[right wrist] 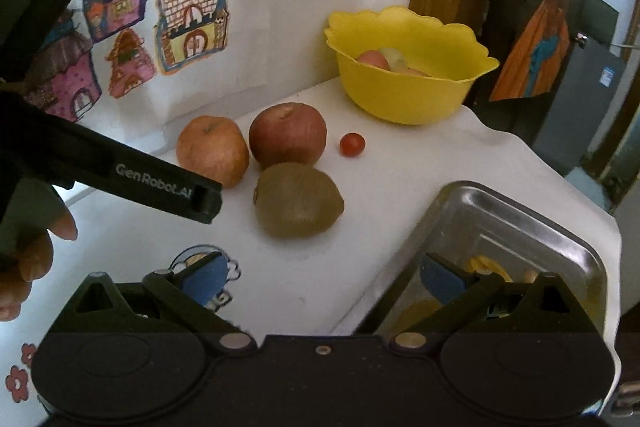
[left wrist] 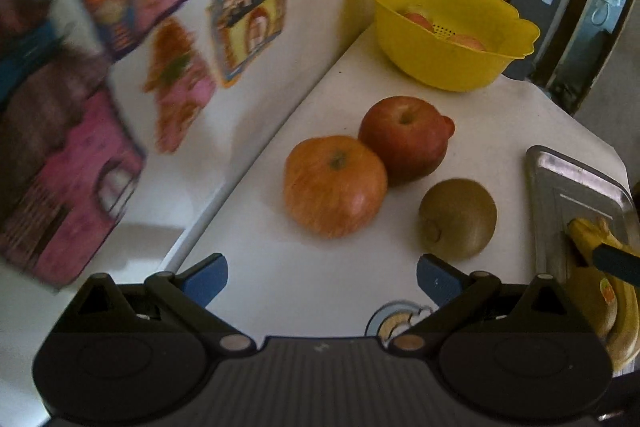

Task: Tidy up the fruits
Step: 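Withdraw both tools from the tray toward the apples and kiwi, then move the left tool to the large apple while the right tool approaches the kiwi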

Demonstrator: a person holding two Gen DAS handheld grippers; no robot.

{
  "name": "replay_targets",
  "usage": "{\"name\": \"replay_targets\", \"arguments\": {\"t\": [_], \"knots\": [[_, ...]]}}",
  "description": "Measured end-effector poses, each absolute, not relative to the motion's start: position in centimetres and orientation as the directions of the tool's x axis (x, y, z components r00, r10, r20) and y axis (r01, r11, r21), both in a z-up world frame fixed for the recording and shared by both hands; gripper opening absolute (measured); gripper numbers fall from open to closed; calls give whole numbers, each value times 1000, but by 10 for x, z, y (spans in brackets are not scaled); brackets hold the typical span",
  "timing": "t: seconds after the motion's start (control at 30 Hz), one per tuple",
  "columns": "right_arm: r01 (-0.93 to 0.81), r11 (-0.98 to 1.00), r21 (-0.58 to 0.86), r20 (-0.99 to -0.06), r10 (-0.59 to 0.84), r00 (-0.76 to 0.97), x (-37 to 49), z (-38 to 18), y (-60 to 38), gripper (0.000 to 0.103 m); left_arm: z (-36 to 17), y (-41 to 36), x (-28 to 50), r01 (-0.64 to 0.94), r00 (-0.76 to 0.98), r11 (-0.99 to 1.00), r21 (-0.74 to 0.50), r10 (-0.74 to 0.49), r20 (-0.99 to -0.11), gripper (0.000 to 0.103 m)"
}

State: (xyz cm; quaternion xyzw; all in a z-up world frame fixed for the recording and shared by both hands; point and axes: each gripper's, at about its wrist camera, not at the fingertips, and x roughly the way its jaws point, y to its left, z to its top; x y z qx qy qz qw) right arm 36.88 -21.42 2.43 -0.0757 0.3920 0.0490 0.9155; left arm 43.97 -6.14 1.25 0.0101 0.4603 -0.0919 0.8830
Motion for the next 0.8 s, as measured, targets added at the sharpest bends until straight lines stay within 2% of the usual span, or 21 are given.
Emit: {"name": "replay_targets", "arguments": {"t": [0.37,0.67,0.8], "knots": [[-203,972,-121,-757,42,652,398,9,-206,102,8,-71,456,168,567,983,-68,-153,-809,102],[-129,988,-89,-765,15,644,416,-5,-200,102,6,-73,470,176,562,981,-85,-171,-809,102],[-112,991,-76,-760,16,650,421,-7,-197,97,5,-74,473,182,563,980,-86,-175,-808,102]]}}
